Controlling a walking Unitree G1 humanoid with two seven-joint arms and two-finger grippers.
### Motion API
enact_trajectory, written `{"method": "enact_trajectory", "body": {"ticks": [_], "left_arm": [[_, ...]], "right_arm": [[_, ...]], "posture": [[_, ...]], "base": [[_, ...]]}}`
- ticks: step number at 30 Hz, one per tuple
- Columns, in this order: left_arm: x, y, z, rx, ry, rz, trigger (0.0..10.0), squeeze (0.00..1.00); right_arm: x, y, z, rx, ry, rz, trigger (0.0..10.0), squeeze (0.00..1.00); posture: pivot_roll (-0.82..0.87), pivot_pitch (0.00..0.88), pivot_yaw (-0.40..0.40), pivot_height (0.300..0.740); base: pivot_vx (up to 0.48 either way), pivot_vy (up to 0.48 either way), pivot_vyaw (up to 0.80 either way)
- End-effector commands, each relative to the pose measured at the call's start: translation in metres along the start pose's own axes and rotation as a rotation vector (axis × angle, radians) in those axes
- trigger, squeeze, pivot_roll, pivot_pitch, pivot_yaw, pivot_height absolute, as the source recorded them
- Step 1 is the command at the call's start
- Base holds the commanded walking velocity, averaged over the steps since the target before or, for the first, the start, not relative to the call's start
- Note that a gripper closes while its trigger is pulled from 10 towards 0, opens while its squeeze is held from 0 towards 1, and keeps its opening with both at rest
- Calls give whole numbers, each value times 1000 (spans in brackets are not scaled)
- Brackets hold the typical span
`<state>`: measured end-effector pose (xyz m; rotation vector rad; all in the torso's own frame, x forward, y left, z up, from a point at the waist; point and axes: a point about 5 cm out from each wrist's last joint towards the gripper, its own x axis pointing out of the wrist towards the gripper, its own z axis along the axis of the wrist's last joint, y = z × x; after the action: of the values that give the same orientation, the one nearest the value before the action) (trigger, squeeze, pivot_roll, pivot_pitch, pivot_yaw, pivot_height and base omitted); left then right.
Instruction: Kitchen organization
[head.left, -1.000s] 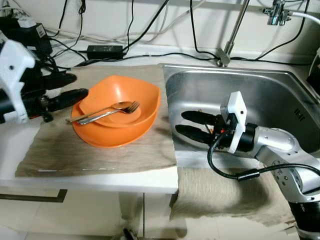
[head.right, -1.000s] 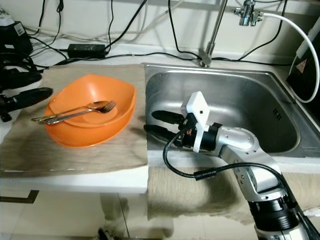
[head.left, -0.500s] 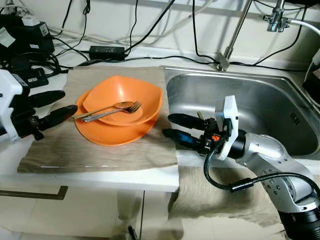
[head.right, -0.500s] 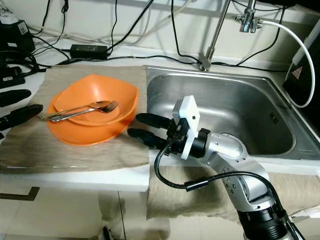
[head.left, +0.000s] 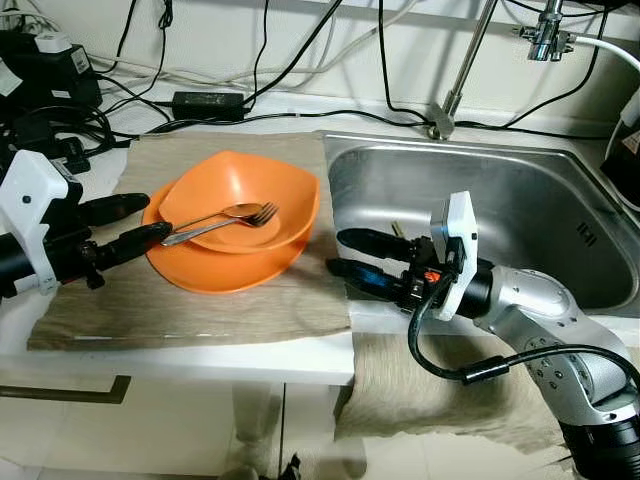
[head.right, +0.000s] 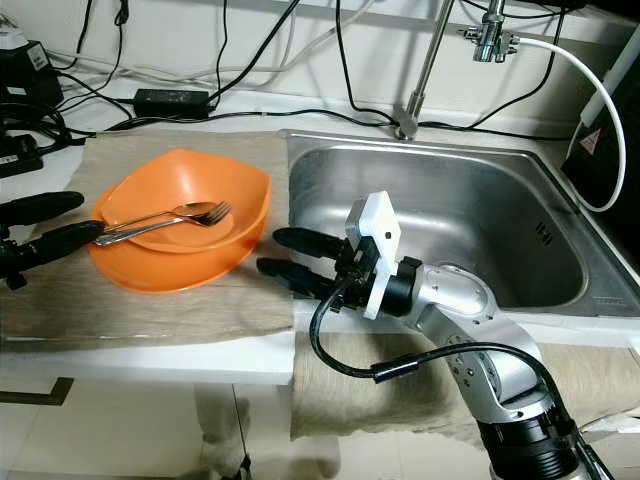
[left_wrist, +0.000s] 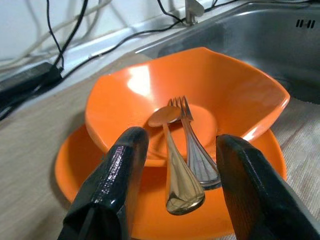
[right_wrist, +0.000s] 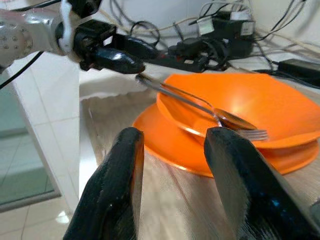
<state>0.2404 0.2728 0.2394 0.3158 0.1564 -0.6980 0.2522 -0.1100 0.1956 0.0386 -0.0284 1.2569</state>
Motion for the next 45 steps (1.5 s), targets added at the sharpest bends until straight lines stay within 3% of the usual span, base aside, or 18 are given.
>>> {"method": "enact_trajectory", "body": {"ticks": [1, 6, 19, 31, 32, 33, 34, 35, 36, 41, 42, 43, 45], "left_arm": [[2, -3, -2, -20, 15, -26, 10000, 0], [1, 1, -11, -29, 77, 19, 10000, 0], [-4, 14, -17, -88, 57, 76, 10000, 0], [-2, 13, -17, -110, 41, 37, 10000, 0], [-2, 12, -17, -112, 40, 34, 9059, 0], [-2, 12, -17, -112, 40, 34, 9059, 0], [-1, 12, -17, -113, 39, 31, 8157, 0], [-1, 12, -17, -113, 39, 30, 8157, 0], [-1, 13, -17, -111, 39, 29, 10000, 0], [1, 13, -18, -115, 43, 26, 10000, 0], [1, 13, -19, -119, 45, 25, 8000, 0], [1, 13, -19, -125, 47, 26, 4706, 0], [1, 13, -19, -125, 47, 26, 4706, 0]], "right_arm": [[0, 5, 3, -13, 3, 31, 10000, 0], [0, 5, 2, -13, 7, 35, 10000, 0], [-1, 4, 3, -19, 13, 32, 10000, 0], [-1, 3, 3, -22, 12, 26, 10000, 0], [-2, 3, 3, -23, 12, 25, 10000, 0], [-2, 3, 3, -23, 12, 25, 10000, 0], [-2, 3, 3, -23, 13, 24, 10000, 0], [-2, 3, 3, -24, 13, 24, 10000, 0], [-2, 3, 3, -24, 13, 23, 10000, 0], [-2, 3, 3, -25, 13, 21, 10000, 0], [-2, 3, 3, -25, 13, 20, 10000, 0], [-2, 3, 3, -26, 13, 20, 10000, 0], [-2, 3, 3, -26, 13, 20, 10000, 0]], "posture": [[9, 0, -54, 740], [9, 0, -52, 740], [8, 0, -48, 740], [8, 0, -44, 740], [7, 0, -43, 740], [7, 0, -43, 740], [6, 0, -41, 740], [6, 0, -41, 740], [6, 0, -40, 740], [6, 0, -39, 740], [6, 0, -38, 740], [6, 0, -38, 740], [6, 0, -38, 740]], "base": [[0, 0, 0], [0, 0, 0], [0, 0, 0], [0, 0, 0], [0, 0, 0], [0, 0, 0], [0, 0, 0], [0, 0, 0], [0, 0, 0], [0, 0, 0], [0, 0, 0], [0, 0, 0], [0, 0, 0]]}}
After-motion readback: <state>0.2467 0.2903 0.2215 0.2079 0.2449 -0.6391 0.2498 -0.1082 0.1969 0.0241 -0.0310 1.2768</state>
